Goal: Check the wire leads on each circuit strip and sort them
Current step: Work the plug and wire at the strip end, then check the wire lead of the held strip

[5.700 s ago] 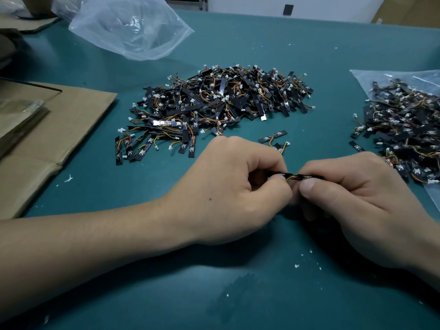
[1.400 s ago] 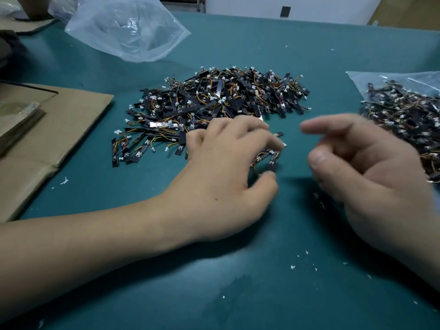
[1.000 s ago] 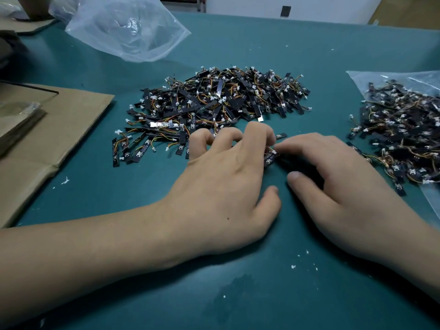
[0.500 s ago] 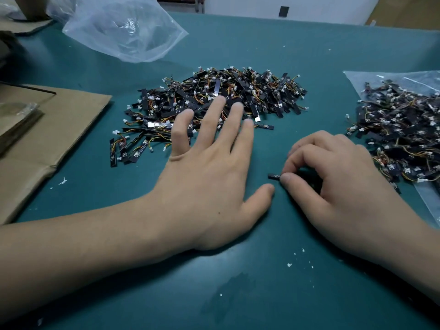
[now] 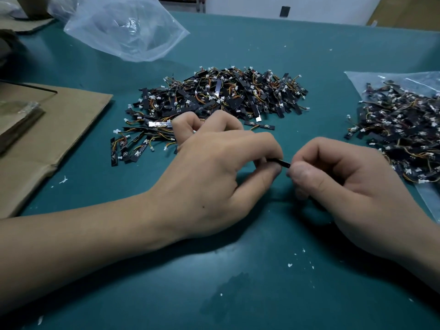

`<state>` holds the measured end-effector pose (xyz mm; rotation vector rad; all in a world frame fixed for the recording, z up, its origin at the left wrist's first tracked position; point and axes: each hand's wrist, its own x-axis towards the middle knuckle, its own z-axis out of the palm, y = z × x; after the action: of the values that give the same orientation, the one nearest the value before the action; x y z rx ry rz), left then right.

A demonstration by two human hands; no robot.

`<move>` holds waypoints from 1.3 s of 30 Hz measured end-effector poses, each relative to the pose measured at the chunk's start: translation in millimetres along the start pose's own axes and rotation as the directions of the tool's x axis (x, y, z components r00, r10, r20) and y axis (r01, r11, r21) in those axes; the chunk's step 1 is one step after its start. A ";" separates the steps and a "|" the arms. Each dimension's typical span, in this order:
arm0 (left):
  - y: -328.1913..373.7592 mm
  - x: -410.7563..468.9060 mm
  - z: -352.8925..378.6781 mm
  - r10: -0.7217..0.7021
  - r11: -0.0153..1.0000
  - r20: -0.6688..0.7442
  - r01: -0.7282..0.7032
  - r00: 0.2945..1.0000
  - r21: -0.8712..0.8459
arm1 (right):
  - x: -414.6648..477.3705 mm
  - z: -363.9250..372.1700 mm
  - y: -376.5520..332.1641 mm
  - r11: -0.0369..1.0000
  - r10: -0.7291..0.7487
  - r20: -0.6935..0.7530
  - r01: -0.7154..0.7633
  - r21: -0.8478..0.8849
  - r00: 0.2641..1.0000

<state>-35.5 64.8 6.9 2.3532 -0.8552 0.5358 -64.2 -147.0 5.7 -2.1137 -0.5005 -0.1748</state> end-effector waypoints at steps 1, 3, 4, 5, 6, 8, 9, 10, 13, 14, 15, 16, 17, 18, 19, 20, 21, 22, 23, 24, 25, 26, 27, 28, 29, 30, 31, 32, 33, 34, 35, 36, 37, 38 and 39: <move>0.1 0.1 0.1 -0.011 1.000 -0.001 0.011 1.000 -0.017 | -0.4 -0.3 -0.6 1.000 -0.010 -0.011 0.010 0.006 1.000; 0.2 0.5 -0.6 -0.024 0.997 -0.006 0.023 1.000 -0.067 | -1.8 0.1 -2.1 0.998 -0.023 -0.062 0.027 0.058 0.998; 0.3 0.5 -1.0 -0.029 0.995 -0.008 0.028 1.000 -0.097 | -2.3 0.4 -2.4 0.996 -0.022 -0.096 0.031 0.088 0.995; 0.2 0.2 -1.4 -0.033 0.992 -0.008 0.031 0.999 -0.122 | -2.4 0.4 -1.9 0.994 -0.017 -0.133 0.031 0.108 0.991; 0.1 0.2 -1.8 -0.035 0.990 -0.008 0.033 0.999 -0.140 | -2.0 0.4 -1.6 0.993 -0.009 -0.166 0.029 0.116 0.986; 0.1 -0.6 -2.7 -0.035 0.985 -0.017 0.031 0.999 -0.170 | -1.0 0.8 -1.7 0.994 0.000 -0.194 0.021 0.107 0.981; 0.1 -1.0 -3.3 -0.034 0.982 -0.024 0.029 0.999 -0.187 | -0.8 1.4 -2.0 0.994 0.003 -0.195 0.017 0.106 0.981; 0.3 -1.1 -4.3 -0.036 0.979 -0.032 0.028 0.999 -0.203 | -0.9 1.8 -2.4 0.994 0.006 -0.191 0.015 0.108 0.982; -0.8 -0.7 -4.5 -0.028 0.973 -0.050 0.015 0.998 -0.230 | -1.3 2.4 -2.2 0.993 0.022 -0.156 -0.003 0.120 0.988; -1.2 -0.6 -3.8 -0.021 0.974 -0.053 0.008 0.998 -0.225 | -1.5 2.4 -2.0 0.992 0.026 -0.140 -0.008 0.125 0.990; -1.8 -0.6 -3.1 -0.015 0.976 -0.055 0.002 0.998 -0.220 | -1.8 2.6 -2.1 0.992 0.026 -0.124 -0.010 0.127 0.992; -2.2 -0.5 -2.4 -0.010 0.977 -0.055 -0.002 0.998 -0.214 | -2.1 2.8 -2.3 0.992 0.023 -0.110 -0.009 0.126 0.994; -2.5 -0.2 -1.7 -0.008 0.978 -0.056 -0.004 0.998 -0.209 | -2.4 2.8 -2.5 0.992 0.019 -0.100 -0.006 0.126 0.995; -2.8 0.0 -1.4 -0.008 0.979 -0.058 -0.004 0.998 -0.206 | -2.7 2.8 -2.7 0.992 0.015 -0.095 -0.002 0.129 0.995; -2.9 0.1 -0.9 -0.009 0.978 -0.058 -0.004 0.998 -0.208 | -3.1 2.9 -2.9 0.990 0.015 -0.096 -0.001 0.140 0.995; -3.1 0.0 -0.6 -0.008 0.978 -0.056 -0.004 0.998 -0.209 | -3.2 2.9 -2.9 0.988 0.018 -0.099 -0.003 0.152 0.995; -3.1 0.0 -0.4 -0.006 0.978 -0.052 -0.005 0.999 -0.209 | -3.3 3.0 -2.9 0.987 0.023 -0.102 -0.006 0.161 0.995; -3.0 0.2 -0.2 -0.002 0.979 -0.048 -0.007 0.999 -0.205 | -3.1 3.1 -2.9 0.986 0.026 -0.103 -0.008 0.166 0.994; -2.8 0.2 -0.1 0.004 0.980 -0.042 -0.012 0.999 -0.200 | -3.0 3.1 -2.9 0.986 0.027 -0.103 -0.009 0.164 0.994; -2.8 0.4 0.0 0.013 0.981 -0.032 -0.019 0.999 -0.195 | -2.8 3.0 -2.9 0.988 0.024 -0.103 -0.008 0.157 0.994; -2.9 0.6 0.0 0.024 0.981 -0.019 -0.027 1.000 -0.194 | -2.9 2.7 -3.0 0.990 0.020 -0.103 -0.005 0.143 0.994; -3.0 0.8 0.1 0.036 0.980 -0.004 -0.036 0.999 -0.193 | -3.1 2.3 -2.9 0.992 0.015 -0.104 -0.002 0.125 0.994; -3.3 0.8 0.2 0.047 0.980 0.007 -0.045 0.999 -0.193 | -3.5 1.8 -3.1 0.994 0.013 -0.108 -0.001 0.107 0.994; -3.7 0.8 0.3 0.056 0.980 0.012 -0.053 0.998 -0.191 | -3.6 1.2 -3.2 0.995 0.014 -0.116 -0.003 0.095 0.993; -4.0 0.8 0.3 0.061 0.980 0.013 -0.057 0.998 -0.188 | -3.6 0.8 -3.3 0.996 0.017 -0.124 -0.006 0.092 0.992; -4.2 0.8 0.3 0.062 0.980 0.012 -0.059 0.998 -0.189 | -3.4 0.6 -3.2 0.996 0.019 -0.130 -0.006 0.093 0.991; -4.1 0.7 0.1 0.059 0.979 0.010 -0.056 0.998 -0.194 | -3.2 0.7 -3.5 0.995 0.017 -0.132 -0.004 0.098 0.991; -4.0 0.8 0.0 0.054 0.978 0.007 -0.052 0.998 -0.202 | -3.0 1.1 -3.5 0.995 0.012 -0.134 0.002 0.104 0.991; -4.0 0.8 0.0 0.051 0.976 0.006 -0.048 0.999 -0.211 | -3.0 1.4 -3.7 0.994 0.007 -0.137 0.008 0.108 0.991; -4.0 0.8 -0.1 0.051 0.976 0.005 -0.048 0.999 -0.214 | -3.1 1.5 -3.8 0.994 0.001 -0.142 0.014 0.106 0.990; -4.1 0.9 -0.1 0.054 0.976 0.006 -0.052 0.999 -0.212 | -3.3 1.5 -3.9 0.995 -0.003 -0.147 0.017 0.097 0.989; -4.2 0.8 -0.1 0.059 0.977 0.009 -0.056 0.998 -0.208 | -3.5 1.5 -3.9 0.996 -0.004 -0.150 0.017 0.089 0.989; -4.2 0.8 -0.1 0.060 0.977 0.012 -0.056 0.998 -0.207 | -3.7 1.4 -4.0 0.996 -0.004 -0.150 0.017 0.086 0.989; -4.3 0.6 -0.2 0.058 0.976 0.015 -0.053 0.998 -0.213 | -3.5 1.4 -3.8 0.996 -0.006 -0.150 0.019 0.085 0.989; -4.4 0.5 -0.3 0.052 0.973 0.018 -0.046 0.999 -0.226 | -3.5 1.5 -3.7 0.996 -0.012 -0.151 0.025 0.085 0.988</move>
<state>-32.2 67.5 5.7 2.1405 -0.9356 0.4083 -69.1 -145.0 6.6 -1.9939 -0.4303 -0.3157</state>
